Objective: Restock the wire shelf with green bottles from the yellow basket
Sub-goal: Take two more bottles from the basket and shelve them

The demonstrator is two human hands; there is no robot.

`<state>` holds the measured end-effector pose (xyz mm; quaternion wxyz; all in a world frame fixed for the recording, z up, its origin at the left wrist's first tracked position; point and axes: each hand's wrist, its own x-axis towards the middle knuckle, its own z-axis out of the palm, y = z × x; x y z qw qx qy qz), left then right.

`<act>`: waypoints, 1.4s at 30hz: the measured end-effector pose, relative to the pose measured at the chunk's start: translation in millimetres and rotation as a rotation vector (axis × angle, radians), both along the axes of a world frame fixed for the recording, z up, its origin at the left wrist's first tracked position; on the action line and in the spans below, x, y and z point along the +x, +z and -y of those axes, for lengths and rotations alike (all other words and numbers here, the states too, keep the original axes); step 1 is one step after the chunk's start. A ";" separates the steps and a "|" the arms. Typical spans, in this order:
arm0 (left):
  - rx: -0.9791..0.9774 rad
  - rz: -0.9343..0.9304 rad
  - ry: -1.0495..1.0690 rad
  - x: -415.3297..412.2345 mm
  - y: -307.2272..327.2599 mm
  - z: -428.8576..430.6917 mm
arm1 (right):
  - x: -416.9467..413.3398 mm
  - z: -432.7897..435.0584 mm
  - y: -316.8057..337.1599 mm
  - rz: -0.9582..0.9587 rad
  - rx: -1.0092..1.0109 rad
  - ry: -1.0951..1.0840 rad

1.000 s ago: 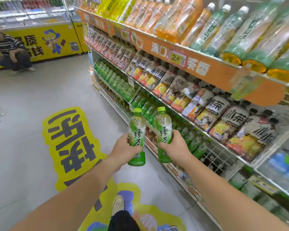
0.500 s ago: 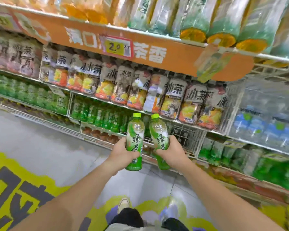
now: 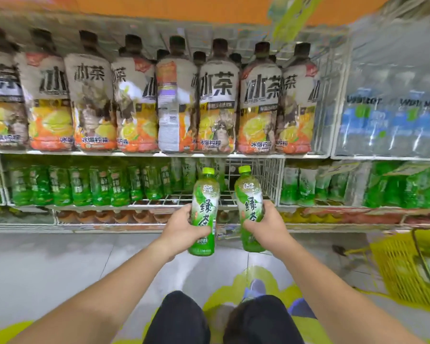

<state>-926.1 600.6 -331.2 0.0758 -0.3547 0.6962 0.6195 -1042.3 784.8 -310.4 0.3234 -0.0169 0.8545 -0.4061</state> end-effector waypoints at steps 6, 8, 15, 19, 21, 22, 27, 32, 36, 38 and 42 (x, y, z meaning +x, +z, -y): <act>-0.089 -0.076 -0.003 -84.7 -71.9 6.2 | -67.5 5.3 -66.7 -0.075 0.041 -0.049; -0.126 -0.110 0.007 -114.4 -93.6 10.1 | -91.3 13.3 -84.0 -0.100 0.040 -0.058; -0.253 -0.098 -0.052 -183.0 -163.8 9.0 | -154.7 27.9 -149.6 -0.183 -0.030 -0.084; -0.257 -0.126 -0.051 -213.9 -192.7 6.4 | -175.3 33.0 -182.0 -0.206 -0.073 -0.034; -0.314 -0.125 -0.045 -230.6 -206.1 8.6 | -187.9 38.8 -200.1 -0.231 -0.045 -0.044; -0.355 -0.117 -0.044 -237.3 -211.5 10.1 | -192.7 42.3 -209.2 -0.241 -0.036 -0.058; -0.482 -0.088 0.002 -256.1 -236.8 12.4 | -212.3 46.3 -260.3 -0.268 -0.020 -0.081; -0.547 -0.040 -0.048 -269.0 -257.2 5.1 | -228.8 50.1 -289.4 -0.285 -0.096 -0.105; -0.550 -0.071 -0.028 -281.2 -269.0 -2.4 | -240.7 51.3 -300.1 -0.264 -0.118 -0.093; -0.560 -0.072 -0.029 -286.8 -273.3 -3.9 | -246.9 52.1 -304.2 -0.255 -0.136 -0.066; -0.551 -0.087 -0.011 -293.0 -279.6 -4.4 | -254.9 53.2 -311.5 -0.235 -0.148 -0.061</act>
